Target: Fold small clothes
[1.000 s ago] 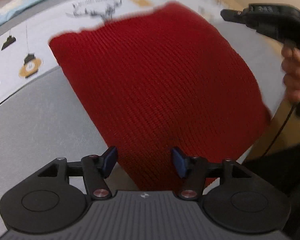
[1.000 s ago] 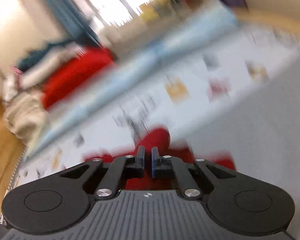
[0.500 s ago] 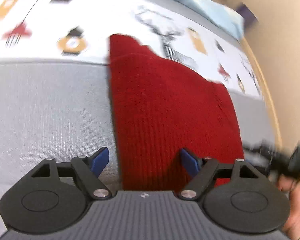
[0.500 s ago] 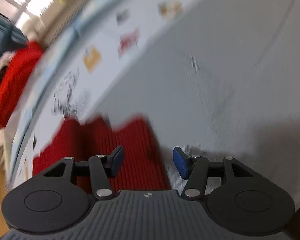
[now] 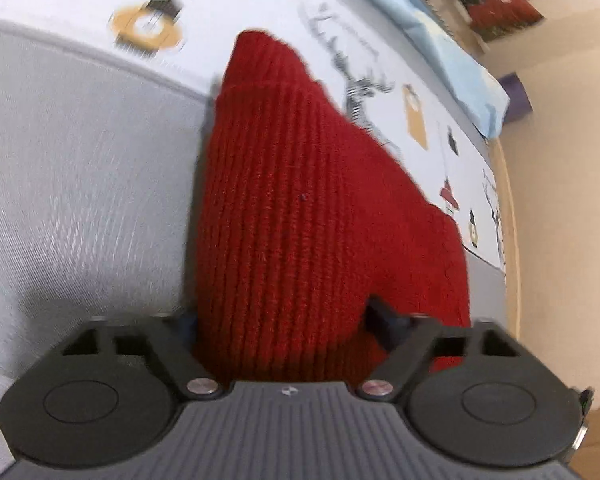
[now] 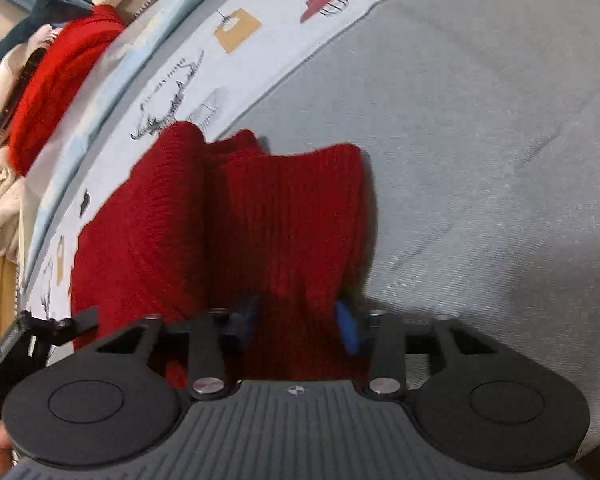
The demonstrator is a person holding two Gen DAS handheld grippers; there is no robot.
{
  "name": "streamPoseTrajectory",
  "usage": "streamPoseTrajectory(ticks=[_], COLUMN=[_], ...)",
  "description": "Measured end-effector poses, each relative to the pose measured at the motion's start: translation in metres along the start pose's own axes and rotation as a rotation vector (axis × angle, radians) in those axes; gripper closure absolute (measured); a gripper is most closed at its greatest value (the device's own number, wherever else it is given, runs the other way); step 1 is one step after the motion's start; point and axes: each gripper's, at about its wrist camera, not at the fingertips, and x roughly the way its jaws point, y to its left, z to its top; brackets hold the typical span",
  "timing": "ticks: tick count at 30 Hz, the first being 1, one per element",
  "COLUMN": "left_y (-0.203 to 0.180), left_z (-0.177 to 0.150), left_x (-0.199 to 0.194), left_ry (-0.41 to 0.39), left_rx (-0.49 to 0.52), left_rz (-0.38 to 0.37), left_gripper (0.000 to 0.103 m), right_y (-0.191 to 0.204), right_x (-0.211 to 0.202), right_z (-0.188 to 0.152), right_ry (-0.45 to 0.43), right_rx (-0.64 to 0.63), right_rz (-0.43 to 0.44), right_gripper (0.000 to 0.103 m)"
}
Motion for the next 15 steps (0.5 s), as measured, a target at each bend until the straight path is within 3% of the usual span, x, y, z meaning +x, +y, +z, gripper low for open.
streamPoseTrajectory(ticks=[1, 3, 9, 15], left_y=[-0.005, -0.016, -0.010, 0.027], left_z=[0.001, 0.002, 0.018, 0.047], left_x=[-0.007, -0.025, -0.080, -0.130], left_ry=[-0.014, -0.059, -0.201, -0.258], left_rx=[0.029, 0.121, 0.204, 0.190], left_rz=[0.000, 0.008, 0.098, 0.172], left_gripper=[0.039, 0.042, 0.044, 0.043], right_y=[0.006, 0.016, 0.061, 0.120], right_x=[0.002, 0.000, 0.019, 0.044], right_z=[-0.002, -0.003, -0.011, -0.016], right_ry=[-0.016, -0.045, -0.046, -0.046], right_rx=[-0.010, -0.028, -0.053, -0.081], right_rz=[-0.003, 0.034, 0.104, 0.203], right_gripper=[0.078, 0.098, 0.099, 0.099])
